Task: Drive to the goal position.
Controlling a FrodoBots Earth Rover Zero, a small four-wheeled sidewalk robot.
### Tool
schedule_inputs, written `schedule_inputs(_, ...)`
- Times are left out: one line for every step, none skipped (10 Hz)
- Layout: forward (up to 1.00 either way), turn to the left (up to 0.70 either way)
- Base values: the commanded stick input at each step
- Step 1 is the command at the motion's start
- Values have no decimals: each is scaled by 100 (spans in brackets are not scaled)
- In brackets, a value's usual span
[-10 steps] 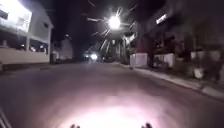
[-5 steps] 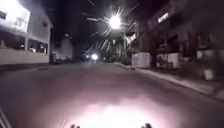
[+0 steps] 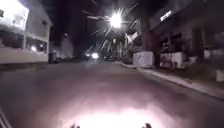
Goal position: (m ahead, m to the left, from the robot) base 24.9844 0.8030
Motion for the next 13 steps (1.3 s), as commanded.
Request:
schedule_inputs(70, 0)
schedule_inputs(70, 0)
schedule_inputs(70, 0)
schedule_inputs(70, 0)
schedule_inputs(70, 0)
schedule_inputs(70, 0)
schedule_inputs(70, 0)
schedule_inputs(70, 0)
schedule_inputs(70, 0)
schedule_inputs(70, 0)
schedule_inputs(70, 0)
schedule_inputs(70, 0)
schedule_inputs(70, 0)
